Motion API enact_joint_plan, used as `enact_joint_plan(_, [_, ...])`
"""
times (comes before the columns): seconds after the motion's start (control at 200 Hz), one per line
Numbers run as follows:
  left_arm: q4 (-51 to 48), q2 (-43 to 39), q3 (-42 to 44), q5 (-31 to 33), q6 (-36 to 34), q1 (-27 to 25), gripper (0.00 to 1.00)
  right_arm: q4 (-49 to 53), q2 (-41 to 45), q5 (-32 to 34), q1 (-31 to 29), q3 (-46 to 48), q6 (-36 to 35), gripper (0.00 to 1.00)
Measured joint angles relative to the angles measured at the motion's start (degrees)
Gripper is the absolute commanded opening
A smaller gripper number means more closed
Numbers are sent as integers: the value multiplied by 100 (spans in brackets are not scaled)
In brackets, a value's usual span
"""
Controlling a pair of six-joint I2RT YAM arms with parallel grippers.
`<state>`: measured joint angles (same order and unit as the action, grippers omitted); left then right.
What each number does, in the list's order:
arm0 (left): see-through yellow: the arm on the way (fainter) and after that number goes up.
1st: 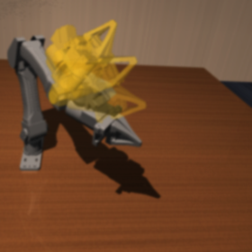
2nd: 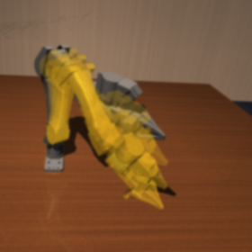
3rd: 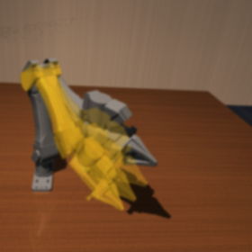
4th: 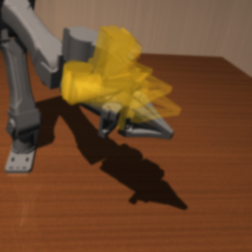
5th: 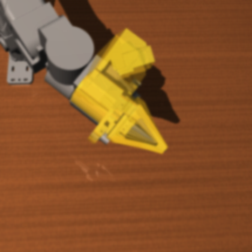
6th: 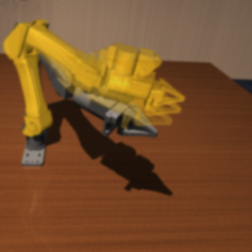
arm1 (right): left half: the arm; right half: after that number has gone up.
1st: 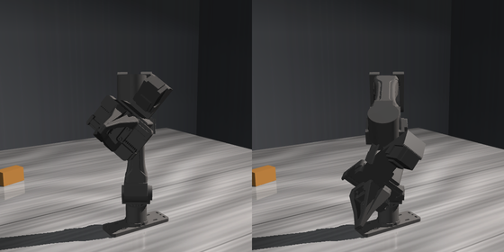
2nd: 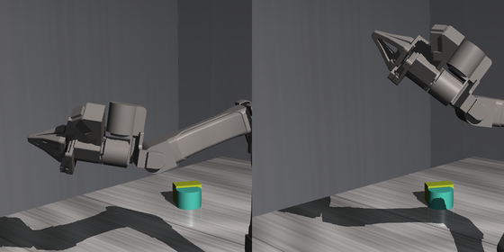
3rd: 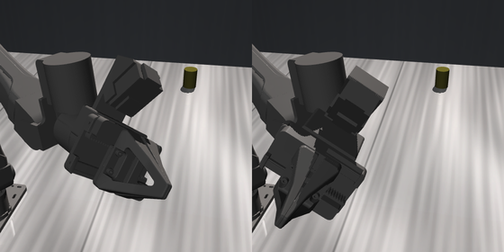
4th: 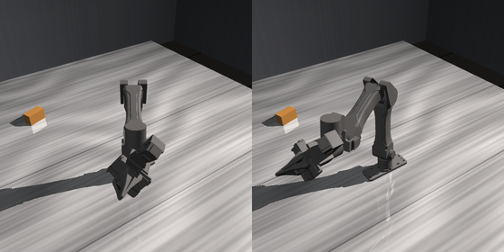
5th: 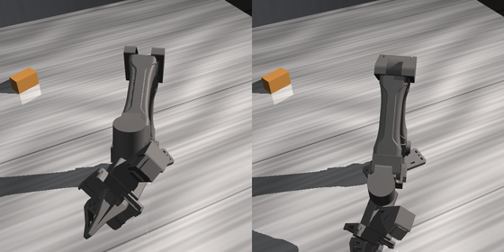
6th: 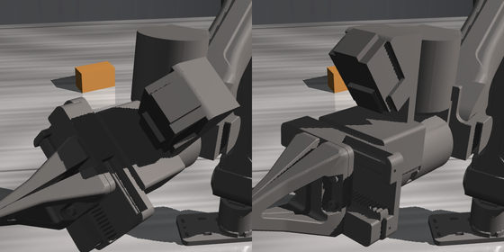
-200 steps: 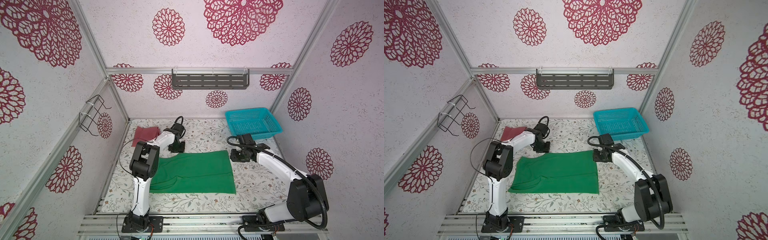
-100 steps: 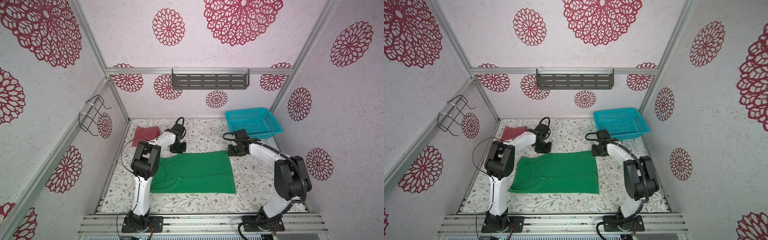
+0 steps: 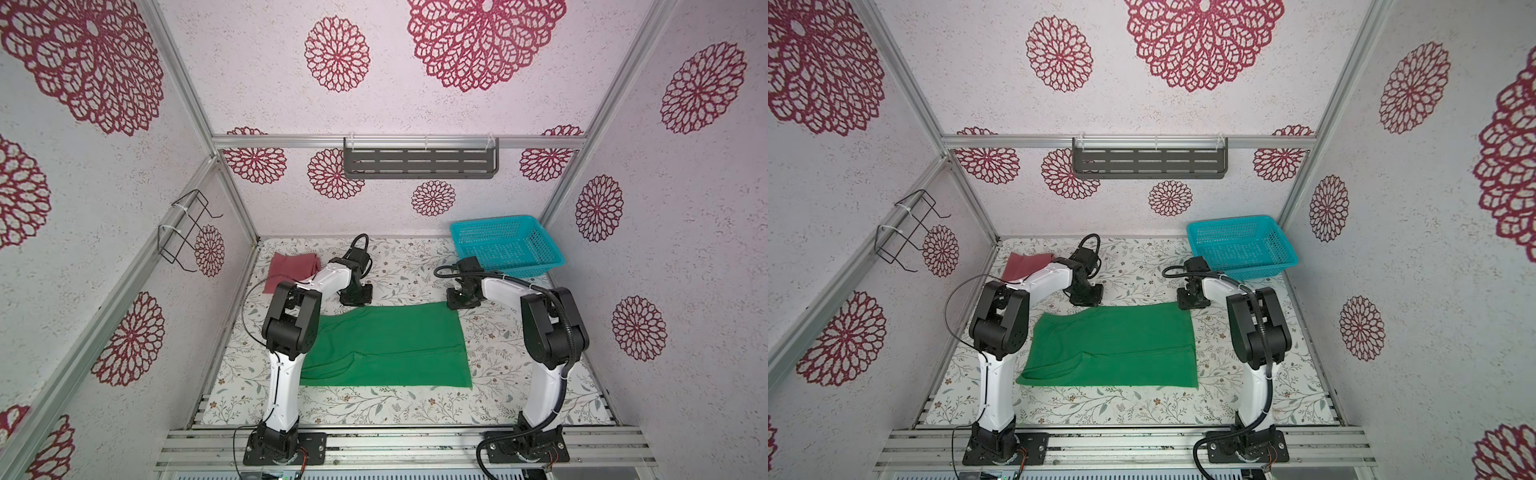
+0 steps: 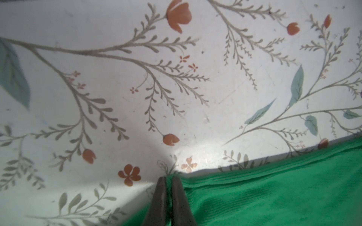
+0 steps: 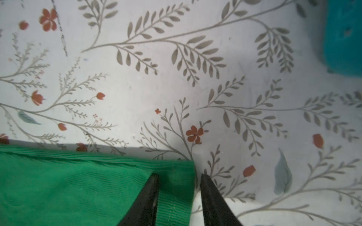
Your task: Fold and stack the tank tops
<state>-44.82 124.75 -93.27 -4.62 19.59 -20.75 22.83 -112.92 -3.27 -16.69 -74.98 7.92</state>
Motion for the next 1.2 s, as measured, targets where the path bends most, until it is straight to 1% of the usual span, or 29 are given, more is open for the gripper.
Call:
enact_joint_plan(0.04, [0,0,0,0,0,0,0,-48,-9,-2,0,-13,-50,30])
enact_joint_plan(0.18, [-2,0,0,2,-9,0,0,-208,-39,-15,2,15,-175,5])
enact_joint_plan(0.215, [-2,0,0,7,-11,0,0,-232,-33,-24,0,33,-214,2])
enact_joint_plan(0.265, [-2,0,0,11,-11,0,0,-247,-26,-15,0,39,-299,0])
enact_joint_plan(0.48, [-42,-50,0,109,-11,-48,0,-249,214,2,0,157,-533,0])
enact_joint_plan(0.631, [-92,-238,26,358,-17,-153,0,-289,807,4,-2,503,-601,0])
enact_joint_plan(0.761, [-72,-603,234,573,-9,-313,0,-356,1388,15,-26,863,-634,0])
enact_joint_plan(0.996, [68,-1567,1193,1174,221,-754,0,-363,2455,72,-210,1729,-612,0])
enact_joint_plan(1.196, [262,-2413,2380,1554,855,-1266,0,-227,3174,199,-592,2420,-348,0])
